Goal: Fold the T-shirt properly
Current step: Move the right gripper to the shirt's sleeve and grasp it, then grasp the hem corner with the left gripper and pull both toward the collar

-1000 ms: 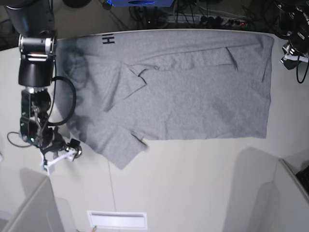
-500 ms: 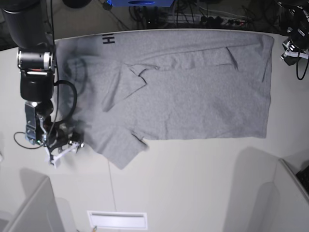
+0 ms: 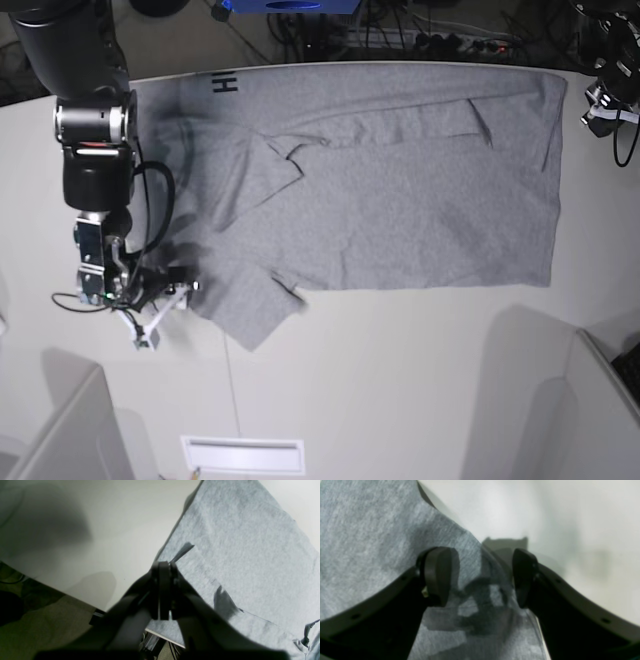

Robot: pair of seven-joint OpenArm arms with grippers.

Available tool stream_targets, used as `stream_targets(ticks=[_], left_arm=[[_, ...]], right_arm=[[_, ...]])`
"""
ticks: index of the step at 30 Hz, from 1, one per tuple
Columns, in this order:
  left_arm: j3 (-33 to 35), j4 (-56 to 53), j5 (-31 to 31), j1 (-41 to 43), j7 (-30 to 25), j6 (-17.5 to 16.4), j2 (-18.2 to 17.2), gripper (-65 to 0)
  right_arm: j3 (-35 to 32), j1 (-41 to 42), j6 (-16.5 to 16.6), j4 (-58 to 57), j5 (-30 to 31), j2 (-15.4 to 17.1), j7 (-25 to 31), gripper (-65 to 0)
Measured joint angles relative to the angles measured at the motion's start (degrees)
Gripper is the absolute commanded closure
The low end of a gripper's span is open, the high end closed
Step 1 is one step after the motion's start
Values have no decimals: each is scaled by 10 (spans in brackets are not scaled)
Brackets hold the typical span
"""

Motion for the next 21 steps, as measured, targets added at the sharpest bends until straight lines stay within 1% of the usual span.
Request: stream_targets(ticks=[2,5,7,9,11,13,14,15,16,18,19,20,21], left_arm=[[0,0,0,-3,0,0,0,0],[1,-10,0,-21,-3,0,0,0],[14,-24,1,-29,-3,0,-4,0],[36,-30,29,-42,3,3,-15,0],[71,-30,75,-70,-4,4,-25,0],[106,-30,123,-101,-4,3,-26,0],[124,-30,150,-117,-3,3,-24,-16],[138,-31,179,-134,-2,2,-23,-92],[153,-31,216,-152,0,2,-24,-188],[177,-49,250,-194,-3,1,-26,-359],[189,-67,277,-217,-4,1,-29,-436],[201,-92,297,-240,-3,2,-34,-499],[214,-126,307,-263,-4,2,-42,-548]], right_arm=[[0,0,-4,0,-8,0,2,-207],[2,-1,-4,-1,-6,1,10,0],[3,-3,-4,-1,-3,2,11,0],[5,-4,-4,-1,-5,0,13,0],[5,-5,-4,-1,-4,0,16,0],[5,-6,-4,-1,-2,0,17,0],[5,-6,-4,-1,-2,0,15,0],[5,-6,-4,-1,-1,1,14,0],[4,-5,-4,-1,0,0,13,0],[4,-5,-4,-1,1,0,15,0],[4,-5,-4,-1,1,0,16,0],[4,-6,-4,-1,1,0,17,0],[4,-6,-4,-1,2,0,17,0]])
